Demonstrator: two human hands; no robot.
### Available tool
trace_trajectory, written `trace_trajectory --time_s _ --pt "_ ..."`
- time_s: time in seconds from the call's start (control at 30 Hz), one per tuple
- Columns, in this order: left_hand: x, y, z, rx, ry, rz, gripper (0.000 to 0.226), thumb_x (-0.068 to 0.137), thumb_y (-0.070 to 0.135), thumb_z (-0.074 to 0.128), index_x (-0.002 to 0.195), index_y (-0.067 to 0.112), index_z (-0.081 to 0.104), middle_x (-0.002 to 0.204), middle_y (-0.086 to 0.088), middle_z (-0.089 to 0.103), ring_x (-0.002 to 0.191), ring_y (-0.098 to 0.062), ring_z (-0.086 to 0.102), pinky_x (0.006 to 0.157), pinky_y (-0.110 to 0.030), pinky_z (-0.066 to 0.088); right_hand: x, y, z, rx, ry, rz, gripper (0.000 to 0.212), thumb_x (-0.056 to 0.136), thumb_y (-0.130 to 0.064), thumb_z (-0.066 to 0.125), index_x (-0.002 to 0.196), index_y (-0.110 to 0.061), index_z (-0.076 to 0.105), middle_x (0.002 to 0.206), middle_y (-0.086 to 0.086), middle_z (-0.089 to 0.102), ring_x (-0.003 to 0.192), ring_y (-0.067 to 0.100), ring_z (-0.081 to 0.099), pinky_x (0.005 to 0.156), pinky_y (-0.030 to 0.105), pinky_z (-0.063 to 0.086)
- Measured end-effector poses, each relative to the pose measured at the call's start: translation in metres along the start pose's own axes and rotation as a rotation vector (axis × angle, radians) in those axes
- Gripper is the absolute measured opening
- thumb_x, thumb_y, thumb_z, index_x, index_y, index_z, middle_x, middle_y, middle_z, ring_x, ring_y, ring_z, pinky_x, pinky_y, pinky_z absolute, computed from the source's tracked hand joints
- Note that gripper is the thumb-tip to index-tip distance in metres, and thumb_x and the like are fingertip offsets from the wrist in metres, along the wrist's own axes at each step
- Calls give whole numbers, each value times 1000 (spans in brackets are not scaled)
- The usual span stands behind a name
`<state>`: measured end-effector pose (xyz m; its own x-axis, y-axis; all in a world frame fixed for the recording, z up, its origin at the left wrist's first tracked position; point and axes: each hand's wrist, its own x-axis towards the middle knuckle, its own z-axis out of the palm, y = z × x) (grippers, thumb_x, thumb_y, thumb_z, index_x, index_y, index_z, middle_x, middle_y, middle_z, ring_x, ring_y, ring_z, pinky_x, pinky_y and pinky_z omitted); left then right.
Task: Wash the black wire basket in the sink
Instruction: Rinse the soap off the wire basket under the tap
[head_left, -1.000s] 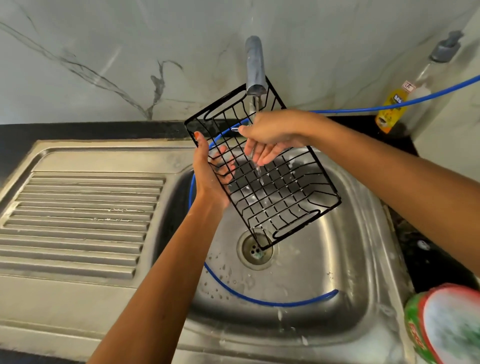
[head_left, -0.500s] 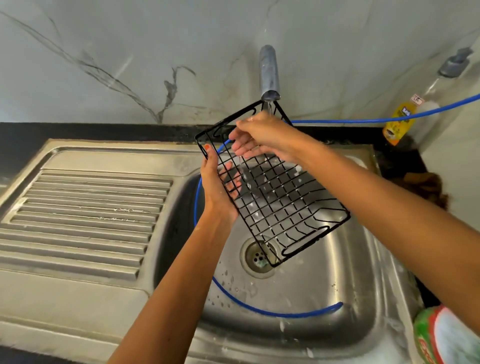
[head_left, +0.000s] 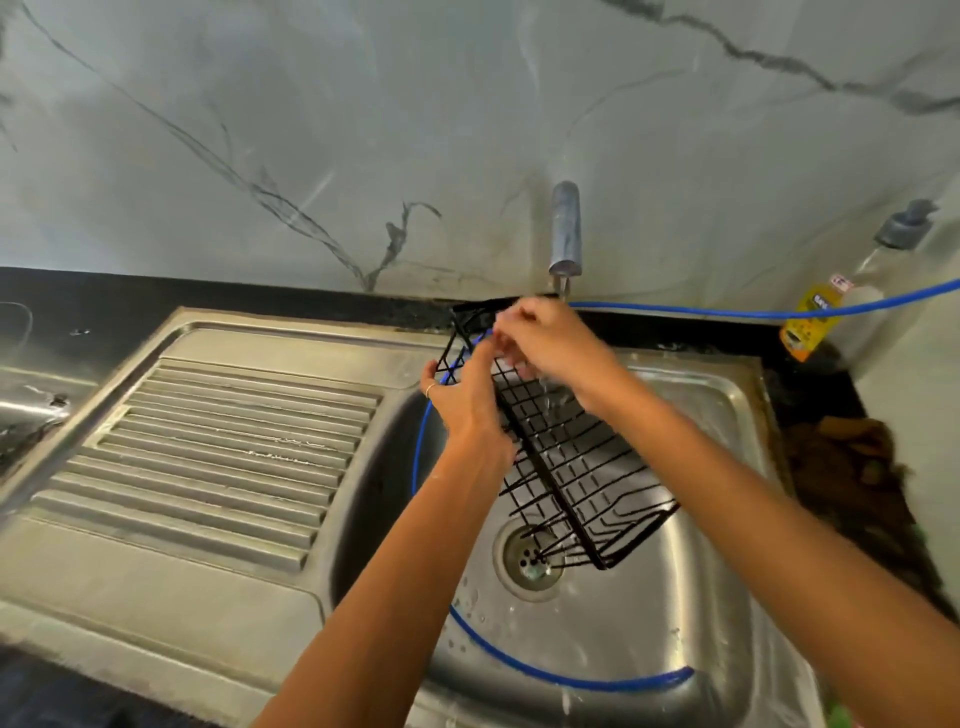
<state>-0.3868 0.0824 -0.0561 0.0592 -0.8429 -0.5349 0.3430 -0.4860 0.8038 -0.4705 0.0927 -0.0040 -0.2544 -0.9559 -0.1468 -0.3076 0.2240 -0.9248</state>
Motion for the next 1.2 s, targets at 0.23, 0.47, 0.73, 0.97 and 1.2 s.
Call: trace_trajectory --time_s 0.23,0.47,0.73,0.97,1.2 --pt "-22 3 27 373 33 115 111 53 44 88 141 42 21 137 -16 39 119 -38 47 101 -53 44 -97 45 1 327 -137 72 27 101 -35 35 126 -29 45 108 0 64 91 13 66 84 42 56" --pt "-43 19 53 809 -183 154 106 73 41 81 151 36 8 148 -17 20 134 -39 30 110 -52 35 -100 54 -8 874 -52 115 24 102 -23 37 117 -19 55 91 12 73 76 30 72 68 44 60" --pt "-30 15 52 1742 -436 1033 56 105 45 19 157 29 5 165 -1 -1 151 -22 -7 120 -49 -8 -89 59 -19 1126 45 171 20 100 -18 40 101 -12 60 69 5 65 47 13 60 35 17 39" --pt "-30 31 93 1750 -285 1070 46 102 42 28 137 16 44 127 -4 59 124 -31 52 107 -54 28 -90 52 -32 993 -27 174 21 100 -21 40 108 -8 54 59 4 65 28 3 34 28 12 16" --pt "4 46 106 1552 -377 709 37 103 34 31 118 10 56 94 -3 53 114 -35 55 100 -42 39 -87 49 -31 923 -77 115 28 102 -16 36 122 -6 52 102 25 69 32 3 34 29 13 17"
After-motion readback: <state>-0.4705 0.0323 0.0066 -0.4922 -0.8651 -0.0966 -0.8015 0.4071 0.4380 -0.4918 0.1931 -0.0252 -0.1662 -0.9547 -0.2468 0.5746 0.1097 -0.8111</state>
